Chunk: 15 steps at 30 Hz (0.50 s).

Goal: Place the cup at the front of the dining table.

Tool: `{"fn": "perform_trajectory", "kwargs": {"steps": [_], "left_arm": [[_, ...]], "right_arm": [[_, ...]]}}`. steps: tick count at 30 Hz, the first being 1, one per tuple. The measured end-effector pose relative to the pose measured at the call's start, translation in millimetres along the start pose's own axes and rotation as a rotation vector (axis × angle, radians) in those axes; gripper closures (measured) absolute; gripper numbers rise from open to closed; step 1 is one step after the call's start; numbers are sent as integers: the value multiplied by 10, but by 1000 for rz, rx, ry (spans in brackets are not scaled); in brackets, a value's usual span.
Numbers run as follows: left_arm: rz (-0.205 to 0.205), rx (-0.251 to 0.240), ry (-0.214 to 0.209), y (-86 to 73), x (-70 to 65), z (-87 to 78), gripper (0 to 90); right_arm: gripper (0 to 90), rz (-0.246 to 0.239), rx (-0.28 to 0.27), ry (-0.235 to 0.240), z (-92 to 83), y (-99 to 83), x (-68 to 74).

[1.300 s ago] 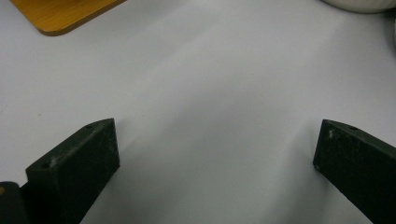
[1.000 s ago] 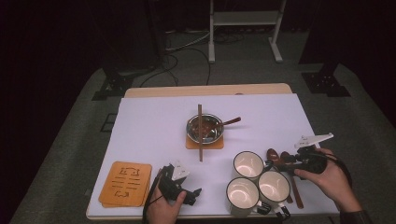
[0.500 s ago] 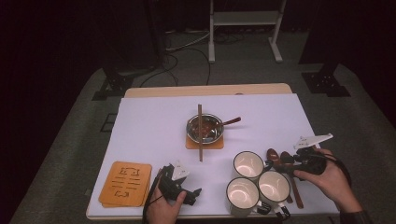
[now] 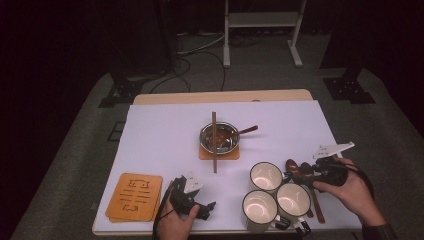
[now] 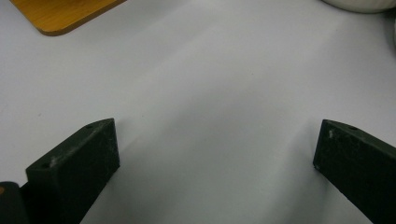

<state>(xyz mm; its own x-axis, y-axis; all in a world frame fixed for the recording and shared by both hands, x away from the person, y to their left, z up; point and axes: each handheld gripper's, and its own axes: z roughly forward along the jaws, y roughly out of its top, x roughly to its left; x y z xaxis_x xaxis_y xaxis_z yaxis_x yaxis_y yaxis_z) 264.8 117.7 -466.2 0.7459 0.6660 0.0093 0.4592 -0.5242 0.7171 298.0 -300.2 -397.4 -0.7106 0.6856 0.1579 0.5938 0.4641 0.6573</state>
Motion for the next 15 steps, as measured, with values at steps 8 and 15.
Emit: {"fn": "perform_trajectory", "kwargs": {"steps": [8, 15], "left_arm": [[0, 0, 0, 0, 0, 0, 0], [0, 0, 0, 0, 0, 0, 0]], "right_arm": [[488, -4, -3, -6, 10, 19, -17], [491, -8, 0, -11, 30, 59, -22]]}}
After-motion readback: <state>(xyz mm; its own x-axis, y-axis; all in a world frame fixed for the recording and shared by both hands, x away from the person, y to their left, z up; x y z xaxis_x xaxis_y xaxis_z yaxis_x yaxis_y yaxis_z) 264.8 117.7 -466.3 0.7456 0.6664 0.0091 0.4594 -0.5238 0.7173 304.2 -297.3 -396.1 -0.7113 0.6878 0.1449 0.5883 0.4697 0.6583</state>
